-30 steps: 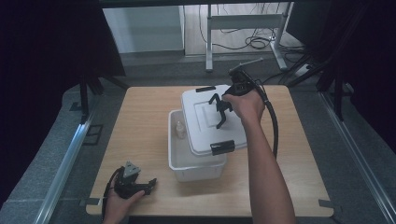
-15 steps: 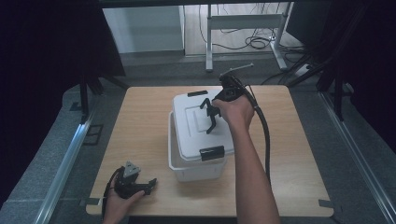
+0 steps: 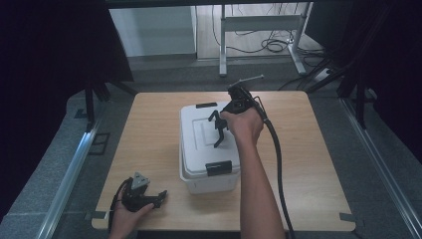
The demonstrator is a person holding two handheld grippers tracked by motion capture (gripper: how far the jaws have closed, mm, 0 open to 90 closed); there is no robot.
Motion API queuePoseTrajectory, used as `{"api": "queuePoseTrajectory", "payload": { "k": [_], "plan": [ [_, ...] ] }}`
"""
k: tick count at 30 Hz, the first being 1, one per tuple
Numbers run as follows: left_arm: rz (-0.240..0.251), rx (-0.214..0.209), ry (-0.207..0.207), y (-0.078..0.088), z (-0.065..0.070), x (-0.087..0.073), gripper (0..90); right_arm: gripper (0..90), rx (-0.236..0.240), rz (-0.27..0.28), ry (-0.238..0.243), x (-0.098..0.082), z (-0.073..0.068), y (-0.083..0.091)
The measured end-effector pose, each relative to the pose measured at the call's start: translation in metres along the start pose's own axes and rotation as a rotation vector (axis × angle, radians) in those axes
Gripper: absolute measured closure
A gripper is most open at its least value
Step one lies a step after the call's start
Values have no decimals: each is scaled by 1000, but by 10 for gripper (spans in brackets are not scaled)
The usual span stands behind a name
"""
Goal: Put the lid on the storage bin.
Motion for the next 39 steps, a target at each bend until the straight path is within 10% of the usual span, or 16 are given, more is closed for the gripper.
{"api": "queuePoseTrajectory", "payload": {
  "k": [19,39],
  "plan": [
    [0,-5,-3,0,0,0,116,850,55,16,-77,-1,10,-29],
    [2,-6,-4,0,0,0,116,837,77,0,-53,-3,15,-41]
  ]
}}
Point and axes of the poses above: each handheld gripper's, and its own axes: y roughly backward along the jaws, x roughly out of its top, z roughly to its right, the point moved 3 cm from there along -y, roughly forward along the jaws, and after that the axes turned 13 degrees about -z, right-handed, at the moved point
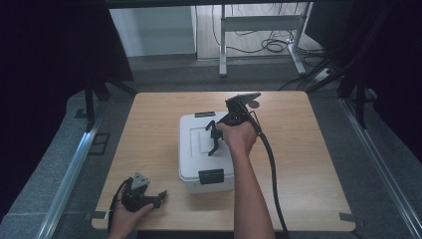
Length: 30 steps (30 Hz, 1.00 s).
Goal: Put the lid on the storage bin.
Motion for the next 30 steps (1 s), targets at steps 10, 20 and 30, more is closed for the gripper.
{"api": "queuePoseTrajectory", "payload": {
  "k": [10,20,30],
  "plan": [
    [1,-2,-2,0,0,0,116,777,-14,-14,49,1,-2,-1],
    [1,-2,-4,0,0,0,115,611,-28,6,131,0,2,18],
    [-4,-5,-11,0,-1,0,114,488,15,0,232,-10,10,34]
  ]
}}
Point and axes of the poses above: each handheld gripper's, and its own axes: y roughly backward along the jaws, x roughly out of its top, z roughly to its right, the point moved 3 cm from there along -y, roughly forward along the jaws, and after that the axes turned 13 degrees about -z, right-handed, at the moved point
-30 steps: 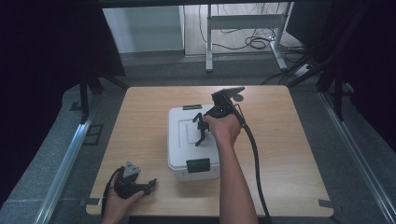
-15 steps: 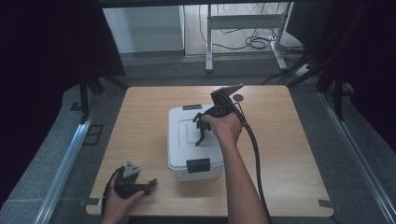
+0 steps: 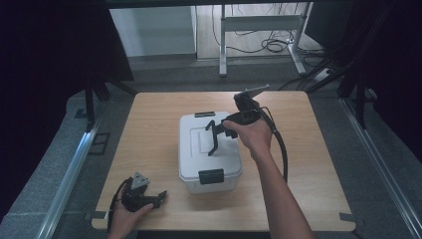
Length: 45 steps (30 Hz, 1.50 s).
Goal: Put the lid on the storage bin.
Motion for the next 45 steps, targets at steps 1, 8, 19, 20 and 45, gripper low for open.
{"api": "queuePoseTrajectory", "payload": {
  "k": [1,8,19,20,45],
  "plan": [
    [-1,1,-4,0,0,0,115,485,6,8,10,-2,0,1],
    [-1,1,-3,0,0,0,115,479,-2,23,80,-13,3,13],
    [2,2,2,0,0,0,116,480,-1,83,123,-32,34,34],
    [2,2,2,0,0,0,116,480,-2,91,125,-35,38,35],
    [3,2,4,0,0,0,116,398,-37,167,183,-103,123,12]
  ]
}}
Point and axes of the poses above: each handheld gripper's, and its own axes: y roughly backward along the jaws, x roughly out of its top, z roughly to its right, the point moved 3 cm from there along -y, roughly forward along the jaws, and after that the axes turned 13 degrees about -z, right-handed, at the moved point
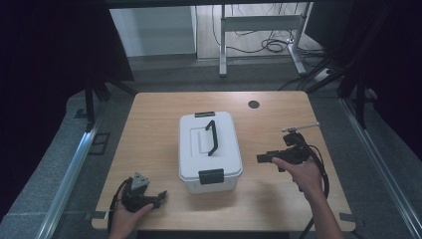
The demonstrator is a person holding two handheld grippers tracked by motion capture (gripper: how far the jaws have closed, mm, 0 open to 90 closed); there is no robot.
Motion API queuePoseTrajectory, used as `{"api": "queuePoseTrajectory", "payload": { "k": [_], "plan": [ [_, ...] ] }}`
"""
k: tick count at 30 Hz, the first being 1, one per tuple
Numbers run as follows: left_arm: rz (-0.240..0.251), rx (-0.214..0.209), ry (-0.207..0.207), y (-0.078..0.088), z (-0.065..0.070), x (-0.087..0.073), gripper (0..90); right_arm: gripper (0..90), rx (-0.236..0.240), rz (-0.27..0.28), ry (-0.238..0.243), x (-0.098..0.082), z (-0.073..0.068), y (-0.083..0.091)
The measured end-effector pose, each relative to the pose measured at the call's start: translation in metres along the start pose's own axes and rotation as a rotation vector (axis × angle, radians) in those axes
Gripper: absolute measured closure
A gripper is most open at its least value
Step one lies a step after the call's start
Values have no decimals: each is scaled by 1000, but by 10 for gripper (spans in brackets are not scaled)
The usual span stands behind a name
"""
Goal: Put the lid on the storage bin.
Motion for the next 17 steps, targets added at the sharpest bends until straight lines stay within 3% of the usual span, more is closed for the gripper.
{"api": "queuePoseTrajectory", "payload": {
  "k": [5,7,17],
  "plan": [
    [0,1,0,0,0,0,116,392,28,-2,-12,-15,10,-11],
    [0,1,0,0,0,0,116,378,15,-39,-19,-18,14,-16],
    [-1,1,-1,0,0,0,116,365,5,-40,-22,-19,15,-19]
  ]
}}
Point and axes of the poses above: each handheld gripper's, and its own axes: y roughly backward along the jaws, x roughly out of its top, z roughly to its right, the point moved 3 cm from there along -y, roughly forward along the jaws, and after that the axes turned 13 degrees about -z, right-handed, at the moved point
